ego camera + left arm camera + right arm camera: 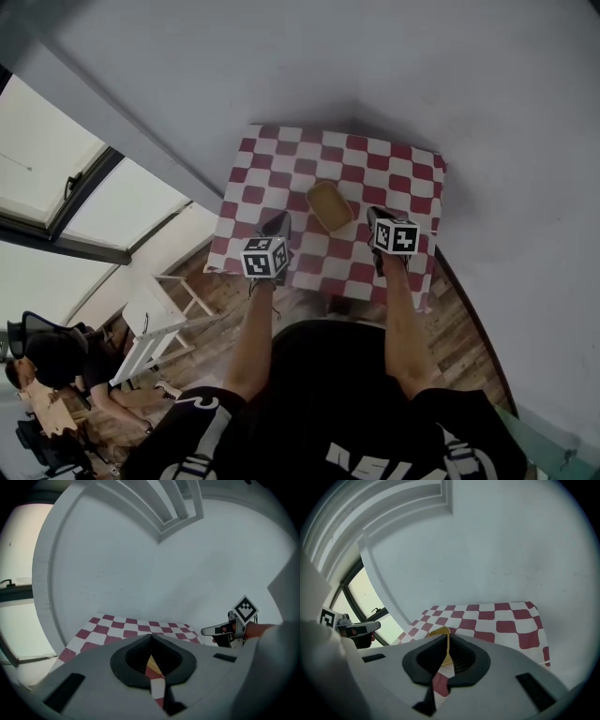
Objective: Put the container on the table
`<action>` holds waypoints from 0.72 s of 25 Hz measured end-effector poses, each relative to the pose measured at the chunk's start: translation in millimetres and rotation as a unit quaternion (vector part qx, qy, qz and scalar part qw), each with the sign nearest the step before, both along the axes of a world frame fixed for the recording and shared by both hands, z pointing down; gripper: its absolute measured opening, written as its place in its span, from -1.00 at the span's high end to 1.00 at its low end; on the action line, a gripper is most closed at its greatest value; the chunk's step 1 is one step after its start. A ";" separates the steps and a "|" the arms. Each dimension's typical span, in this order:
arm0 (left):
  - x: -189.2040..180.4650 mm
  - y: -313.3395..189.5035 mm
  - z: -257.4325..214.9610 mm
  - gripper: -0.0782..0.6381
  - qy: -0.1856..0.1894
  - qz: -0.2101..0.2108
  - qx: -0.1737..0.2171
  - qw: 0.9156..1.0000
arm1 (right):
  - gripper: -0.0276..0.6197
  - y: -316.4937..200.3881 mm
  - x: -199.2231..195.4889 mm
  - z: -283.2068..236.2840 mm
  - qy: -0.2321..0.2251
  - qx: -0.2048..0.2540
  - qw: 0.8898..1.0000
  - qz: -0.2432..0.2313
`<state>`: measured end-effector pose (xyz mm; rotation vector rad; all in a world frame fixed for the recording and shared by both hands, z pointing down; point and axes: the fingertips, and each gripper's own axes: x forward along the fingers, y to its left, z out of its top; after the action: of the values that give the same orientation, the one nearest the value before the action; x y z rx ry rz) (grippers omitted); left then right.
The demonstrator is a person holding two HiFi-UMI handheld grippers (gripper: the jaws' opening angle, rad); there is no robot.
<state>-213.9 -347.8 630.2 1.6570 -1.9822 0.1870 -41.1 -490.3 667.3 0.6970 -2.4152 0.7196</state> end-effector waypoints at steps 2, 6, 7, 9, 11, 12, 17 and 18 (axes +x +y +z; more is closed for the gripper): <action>2.9 -0.8 -2.2 0.71 -0.002 0.004 0.001 1.000 | 0.86 3.1 2.4 -3.0 -0.008 0.002 1.000 -0.003; 10.5 -4.1 -6.2 0.71 -0.005 0.014 0.004 1.000 | 0.87 7.8 9.1 -7.7 -0.016 0.006 1.000 -0.005; 12.0 -4.8 -7.4 0.71 -0.006 0.017 0.005 1.000 | 0.87 8.7 10.8 -8.9 -0.018 0.007 1.000 -0.005; 14.7 -6.2 -9.2 0.71 -0.007 0.021 0.008 1.000 | 0.87 10.2 14.2 -11.4 -0.024 0.007 1.000 -0.003; 16.8 -7.2 -10.9 0.71 -0.008 0.024 0.011 1.000 | 0.87 11.3 17.4 -13.9 -0.030 0.008 1.000 -0.002; 17.4 -7.3 -11.8 0.71 -0.008 0.025 0.012 1.000 | 0.87 12.1 18.7 -15.3 -0.031 0.008 0.999 -0.001; 20.3 -5.0 -14.5 0.71 -0.007 0.030 0.017 0.999 | 0.87 17.7 22.5 -20.2 -0.039 0.009 0.999 -0.002; 21.1 -4.2 -14.6 0.71 -0.006 0.030 0.018 0.999 | 0.87 19.0 23.2 -20.9 -0.040 0.009 0.999 -0.002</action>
<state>-192.9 -352.0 615.7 1.7437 -1.9561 0.1861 -17.8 -471.3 646.4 0.6828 -2.4973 0.7388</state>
